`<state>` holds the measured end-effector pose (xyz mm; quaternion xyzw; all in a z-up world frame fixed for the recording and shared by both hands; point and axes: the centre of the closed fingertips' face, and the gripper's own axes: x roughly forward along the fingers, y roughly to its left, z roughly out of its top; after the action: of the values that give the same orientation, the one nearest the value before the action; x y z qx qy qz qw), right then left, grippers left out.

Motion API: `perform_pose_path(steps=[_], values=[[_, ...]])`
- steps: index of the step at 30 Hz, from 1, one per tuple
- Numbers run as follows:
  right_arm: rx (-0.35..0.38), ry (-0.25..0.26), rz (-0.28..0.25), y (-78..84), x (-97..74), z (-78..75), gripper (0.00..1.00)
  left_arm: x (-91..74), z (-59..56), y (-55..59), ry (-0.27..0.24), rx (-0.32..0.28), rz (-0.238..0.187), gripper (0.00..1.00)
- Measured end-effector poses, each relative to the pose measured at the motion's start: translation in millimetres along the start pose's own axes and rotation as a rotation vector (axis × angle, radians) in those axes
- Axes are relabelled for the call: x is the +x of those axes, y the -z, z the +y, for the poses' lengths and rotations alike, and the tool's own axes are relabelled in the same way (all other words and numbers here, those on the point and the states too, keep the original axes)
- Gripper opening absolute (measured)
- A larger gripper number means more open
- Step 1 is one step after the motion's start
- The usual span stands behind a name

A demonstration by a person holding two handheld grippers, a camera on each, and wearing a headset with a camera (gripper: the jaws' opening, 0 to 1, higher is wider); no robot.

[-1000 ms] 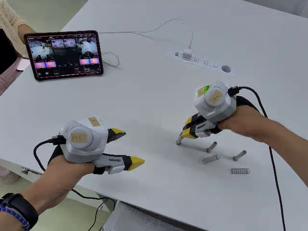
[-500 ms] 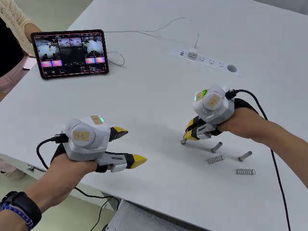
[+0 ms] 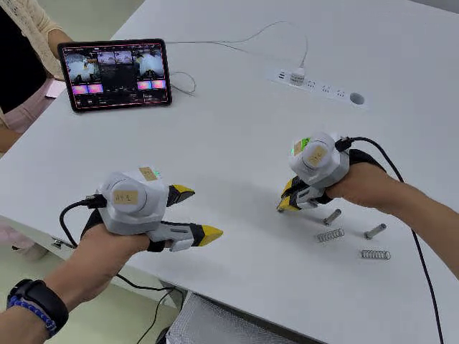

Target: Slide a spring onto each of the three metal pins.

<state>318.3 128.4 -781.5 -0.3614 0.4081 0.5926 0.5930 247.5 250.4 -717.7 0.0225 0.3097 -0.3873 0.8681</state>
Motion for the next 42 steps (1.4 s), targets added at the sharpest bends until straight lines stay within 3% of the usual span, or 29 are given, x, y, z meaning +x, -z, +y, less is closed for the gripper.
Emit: perform_pose_path(steps=[14,28,42], values=[[0.013,-0.009,0.002,2.3,4.0,1.4,0.13,-1.2,1.0,0.6,-0.002,-0.002,0.001,0.59],[0.052,-0.022,-0.021,4.2,0.4,4.7,0.36,0.4,-3.0,-0.1,0.007,0.0,0.003,0.59],[0.056,-0.009,-0.041,2.7,-9.3,5.8,0.39,2.8,-5.3,-2.6,0.01,0.004,0.0,0.59]])
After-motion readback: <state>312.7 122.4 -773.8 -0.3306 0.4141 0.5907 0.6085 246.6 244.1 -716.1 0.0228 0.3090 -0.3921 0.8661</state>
